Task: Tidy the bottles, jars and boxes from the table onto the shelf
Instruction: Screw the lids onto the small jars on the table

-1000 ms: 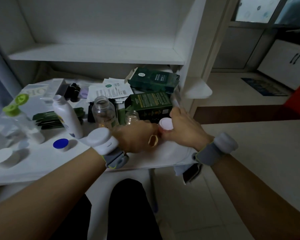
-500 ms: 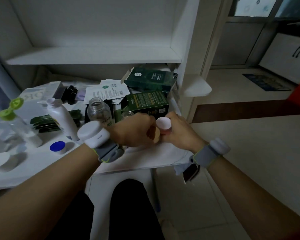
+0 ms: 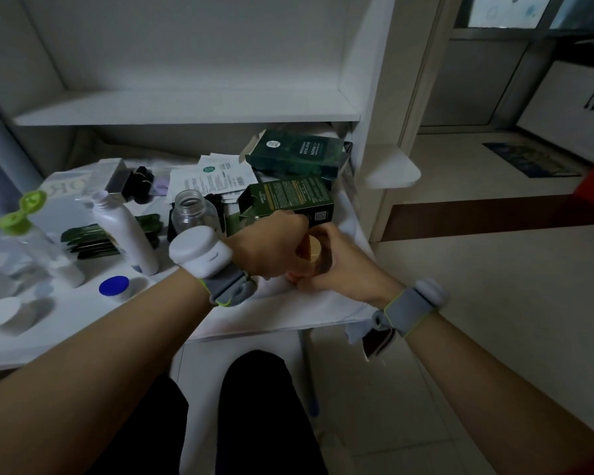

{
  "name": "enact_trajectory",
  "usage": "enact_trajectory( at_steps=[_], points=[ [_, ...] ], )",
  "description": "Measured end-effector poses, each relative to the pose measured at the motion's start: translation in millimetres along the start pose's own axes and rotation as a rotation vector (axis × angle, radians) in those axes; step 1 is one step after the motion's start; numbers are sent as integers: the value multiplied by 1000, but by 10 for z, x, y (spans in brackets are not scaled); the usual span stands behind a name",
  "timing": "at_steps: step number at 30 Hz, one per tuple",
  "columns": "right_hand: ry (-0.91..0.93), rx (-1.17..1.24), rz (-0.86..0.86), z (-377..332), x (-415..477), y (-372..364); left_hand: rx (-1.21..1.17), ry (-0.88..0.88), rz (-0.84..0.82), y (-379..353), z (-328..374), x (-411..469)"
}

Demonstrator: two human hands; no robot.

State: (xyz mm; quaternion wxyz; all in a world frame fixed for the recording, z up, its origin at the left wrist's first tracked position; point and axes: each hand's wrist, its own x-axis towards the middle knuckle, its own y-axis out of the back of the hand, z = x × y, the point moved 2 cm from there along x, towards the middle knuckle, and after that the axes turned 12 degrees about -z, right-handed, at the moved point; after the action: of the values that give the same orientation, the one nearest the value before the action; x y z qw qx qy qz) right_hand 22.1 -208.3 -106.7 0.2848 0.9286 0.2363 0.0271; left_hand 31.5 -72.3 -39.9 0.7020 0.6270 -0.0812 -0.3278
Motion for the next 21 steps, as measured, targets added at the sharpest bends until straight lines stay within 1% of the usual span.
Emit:
enact_trajectory(
  at_steps=[12, 15, 21],
  points=[
    [24, 24, 12, 80, 37, -12, -88, 12, -104, 8, -51, 54],
    [19, 22, 4, 88, 40, -8, -43, 24, -88, 12, -21, 60],
    [2, 13, 25, 99, 30, -15, 104, 80, 1, 13, 38, 69]
  ],
)
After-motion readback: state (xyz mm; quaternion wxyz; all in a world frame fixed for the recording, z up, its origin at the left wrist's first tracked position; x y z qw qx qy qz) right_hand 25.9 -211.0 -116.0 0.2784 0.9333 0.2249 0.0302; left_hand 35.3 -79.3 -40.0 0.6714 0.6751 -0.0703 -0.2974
